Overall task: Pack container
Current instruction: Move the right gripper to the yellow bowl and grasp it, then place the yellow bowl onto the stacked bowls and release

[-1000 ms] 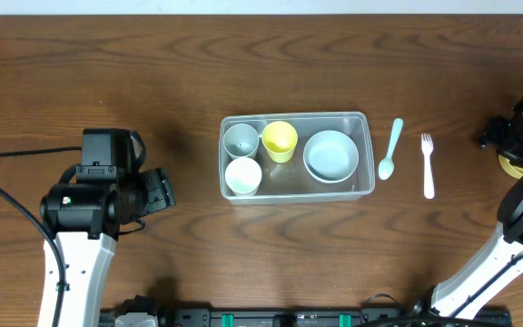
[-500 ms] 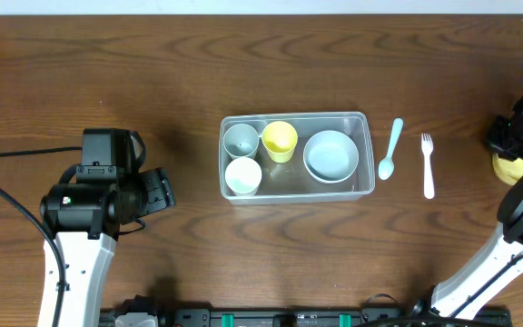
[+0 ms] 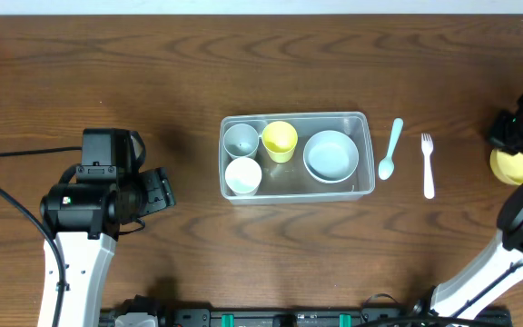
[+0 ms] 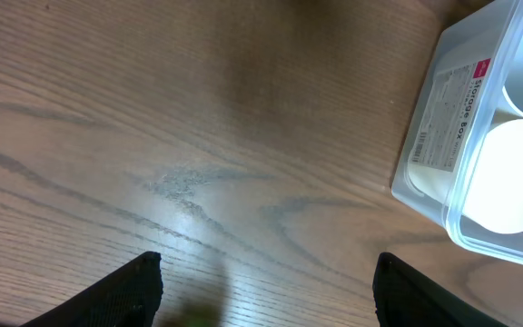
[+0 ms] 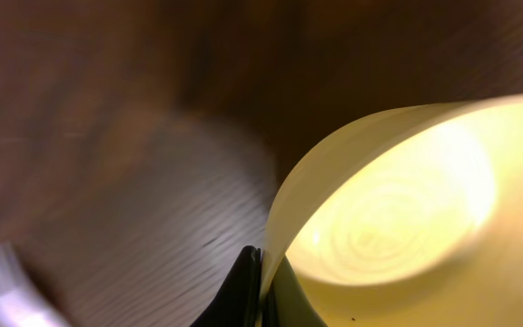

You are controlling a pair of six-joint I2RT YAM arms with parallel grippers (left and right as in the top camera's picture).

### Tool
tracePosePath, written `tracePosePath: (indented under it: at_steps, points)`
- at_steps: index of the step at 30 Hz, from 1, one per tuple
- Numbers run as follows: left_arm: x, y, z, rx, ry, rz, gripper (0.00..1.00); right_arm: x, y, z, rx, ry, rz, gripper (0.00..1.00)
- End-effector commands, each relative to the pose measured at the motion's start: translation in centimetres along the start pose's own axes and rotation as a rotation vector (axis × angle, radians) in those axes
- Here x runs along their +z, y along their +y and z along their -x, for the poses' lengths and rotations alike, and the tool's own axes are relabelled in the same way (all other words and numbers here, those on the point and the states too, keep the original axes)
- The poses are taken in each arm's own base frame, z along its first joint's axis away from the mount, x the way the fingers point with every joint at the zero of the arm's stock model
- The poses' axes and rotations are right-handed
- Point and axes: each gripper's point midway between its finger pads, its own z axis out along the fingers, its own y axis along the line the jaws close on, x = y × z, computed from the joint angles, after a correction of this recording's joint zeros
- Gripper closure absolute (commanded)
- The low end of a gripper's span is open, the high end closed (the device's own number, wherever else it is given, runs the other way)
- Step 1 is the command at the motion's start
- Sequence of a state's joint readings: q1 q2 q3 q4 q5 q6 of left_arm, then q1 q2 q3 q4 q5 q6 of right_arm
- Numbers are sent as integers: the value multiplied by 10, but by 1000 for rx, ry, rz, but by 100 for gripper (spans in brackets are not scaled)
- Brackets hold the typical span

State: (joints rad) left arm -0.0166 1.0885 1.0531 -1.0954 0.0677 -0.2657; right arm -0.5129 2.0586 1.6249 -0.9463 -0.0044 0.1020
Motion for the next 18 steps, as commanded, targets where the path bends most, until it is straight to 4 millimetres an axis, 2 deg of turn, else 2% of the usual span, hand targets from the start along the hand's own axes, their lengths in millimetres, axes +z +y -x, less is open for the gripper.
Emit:
tracePosePath:
  at_steps: [1,5,8,11,14,18]
  points:
    - [1,4,0,-10,1,18,25,-67,40,10,-59,-142,132,99]
    - [1,4,0,-10,1,18,25,-129,90,1,-211,-266,217,99]
    - [1,4,0,-10,1,18,25,-178,139,-22,-395,-363,269,99]
    - [1,4,0,-10,1,18,25,-222,196,-63,-644,-453,337,99]
    - [1,4,0,-10,1,18,25,-246,240,-108,-869,-498,385,99]
    - [1,4,0,-10,1,18,25,-246,274,-157,-1043,-472,370,99]
